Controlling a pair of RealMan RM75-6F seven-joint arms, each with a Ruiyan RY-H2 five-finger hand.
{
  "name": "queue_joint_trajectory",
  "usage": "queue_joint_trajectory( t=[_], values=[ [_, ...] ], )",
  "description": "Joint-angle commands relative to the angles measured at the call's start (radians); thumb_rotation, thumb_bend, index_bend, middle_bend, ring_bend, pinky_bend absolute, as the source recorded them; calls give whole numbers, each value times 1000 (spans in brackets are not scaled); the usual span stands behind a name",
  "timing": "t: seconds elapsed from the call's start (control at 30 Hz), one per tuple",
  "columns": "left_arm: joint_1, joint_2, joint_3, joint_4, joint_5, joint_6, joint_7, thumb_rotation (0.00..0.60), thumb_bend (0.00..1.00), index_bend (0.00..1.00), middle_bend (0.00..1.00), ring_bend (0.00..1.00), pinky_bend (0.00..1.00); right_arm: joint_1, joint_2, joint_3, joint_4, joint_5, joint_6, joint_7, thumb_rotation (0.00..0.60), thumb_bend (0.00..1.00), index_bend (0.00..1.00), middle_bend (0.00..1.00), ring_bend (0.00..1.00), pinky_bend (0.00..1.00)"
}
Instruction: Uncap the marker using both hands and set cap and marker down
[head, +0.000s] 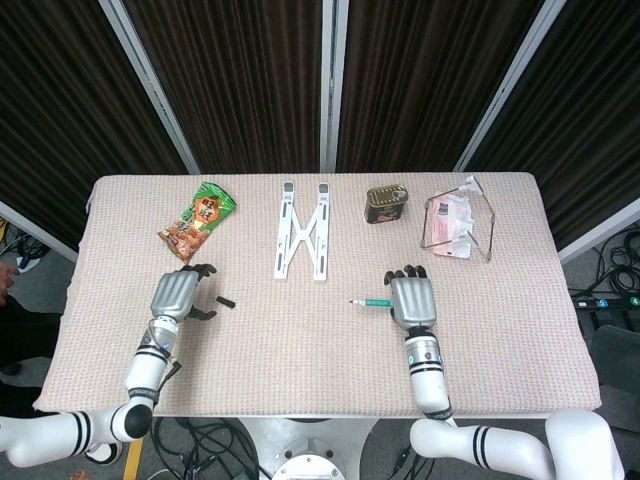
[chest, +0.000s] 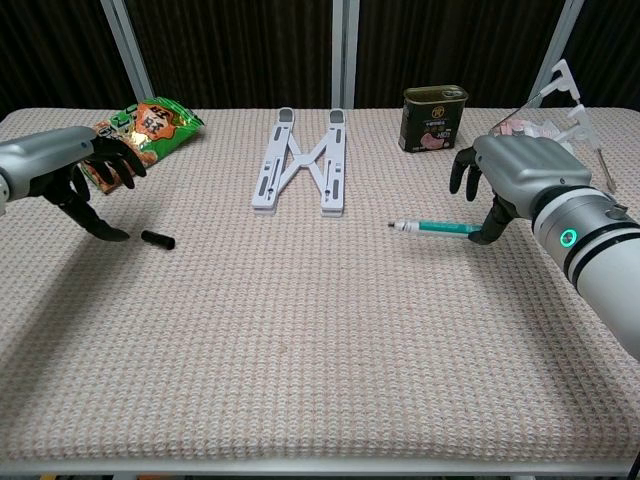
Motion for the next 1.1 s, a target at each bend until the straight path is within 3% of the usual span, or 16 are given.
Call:
queue_joint_trajectory(
  t=[0.03, 0.2, 0.33, 0.5, 0.7, 0.9, 1.1],
  values=[
    [8, 15, -4, -15, -7, 5, 8, 600, 21, 222, 254, 220, 323, -16, 19, 6, -29, -7, 7, 9, 600, 26, 276, 295, 111, 118],
    [48, 56, -14, -65, 18, 67, -14, 600, 19, 222, 254, 219, 300, -64, 75, -11, -118, -62, 54, 55, 600, 26, 267, 286, 110, 112],
    [115, 109, -2, -110, 82, 161, -65, 600, 13, 222, 254, 218, 283, -138, 160, -72, -211, -194, 152, 122, 600, 26, 265, 290, 110, 101],
    [227, 180, 89, -100, 262, 296, -127, 600, 0, 222, 254, 193, 272, -229, 324, -212, -171, -414, 240, 221, 600, 94, 238, 259, 22, 0],
    [375, 180, 175, -89, 358, 473, -113, 600, 0, 222, 254, 186, 263, -353, 494, -317, -214, -427, 239, 354, 600, 79, 105, 156, 0, 0],
    [481, 114, 218, 11, 457, 620, -68, 600, 0, 222, 242, 158, 222, -453, 482, -359, -169, -489, 286, 444, 600, 79, 46, 117, 0, 0],
    [542, 102, 236, 33, 493, 644, -55, 600, 0, 222, 241, 155, 212, -502, 451, -359, -131, -536, 298, 468, 600, 80, 38, 114, 0, 0]
  ],
)
